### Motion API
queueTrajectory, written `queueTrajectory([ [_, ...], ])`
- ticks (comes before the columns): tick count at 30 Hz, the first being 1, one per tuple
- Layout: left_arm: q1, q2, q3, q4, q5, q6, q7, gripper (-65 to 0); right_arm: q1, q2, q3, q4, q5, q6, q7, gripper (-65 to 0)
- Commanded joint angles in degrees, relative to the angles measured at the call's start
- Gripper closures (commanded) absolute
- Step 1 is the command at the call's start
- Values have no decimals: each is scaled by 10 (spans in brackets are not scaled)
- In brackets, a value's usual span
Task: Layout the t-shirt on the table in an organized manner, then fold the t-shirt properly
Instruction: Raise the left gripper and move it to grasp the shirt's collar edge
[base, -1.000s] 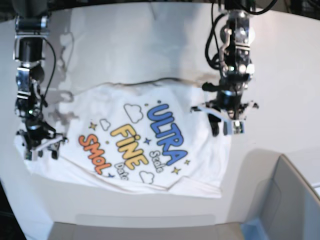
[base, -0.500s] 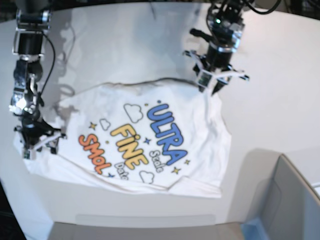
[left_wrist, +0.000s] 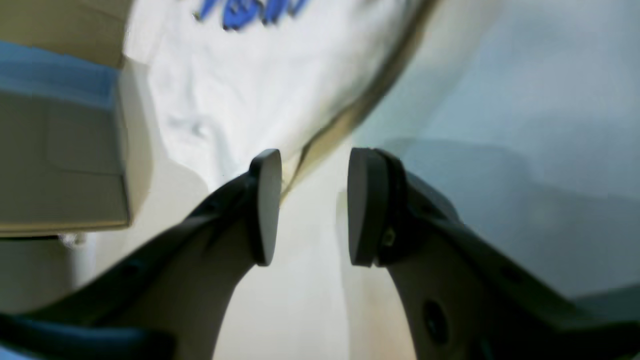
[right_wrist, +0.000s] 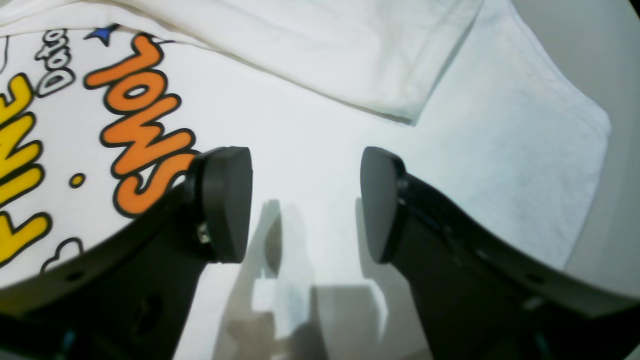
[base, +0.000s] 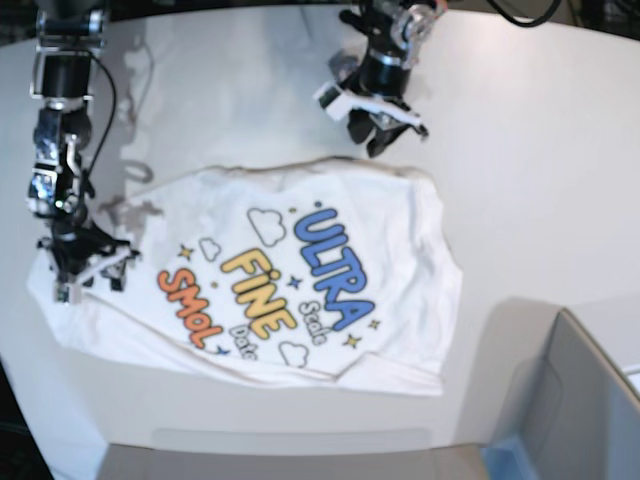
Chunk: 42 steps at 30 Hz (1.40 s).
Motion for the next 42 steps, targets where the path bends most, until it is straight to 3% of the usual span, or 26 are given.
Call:
queueTrajectory([
  [1,-9,0,-1,-3,19,13,-7,-232,8,10,5,18,4,1,14,-344],
  [5,-18,0,-4,-30,49,14,-7,-232,-14,12,5,46,2,1,14,-344],
  [15,-90,1,0,-83,50,12,-15,-225,-38,10,5,62,4,1,14,-344],
  [17,-99,1,5,-86,50,11,-15,-174,-41,10,5,66,4,1,14,-344],
  [20,-103,1,11,-101,49,14,-12,-23,-42,9,5,70,4,1,14,-344],
  [21,-103,1,11,-101,49,14,-8,0,-42,9,5,70,4,1,14,-344],
  [25,-92,1,11,-65,49,14,-5,0,-42,9,5,70,4,1,14,-344],
  [32,-29,0,10,100,49,11,17,0,-53,1,19,79,4,1,15,-344],
  [37,-101,6,13,19,35,11,11,0,-66,-18,45,100,1,3,14,-344],
  [42,-229,36,15,-107,-6,11,11,0,-81,-19,57,109,1,4,14,-344],
])
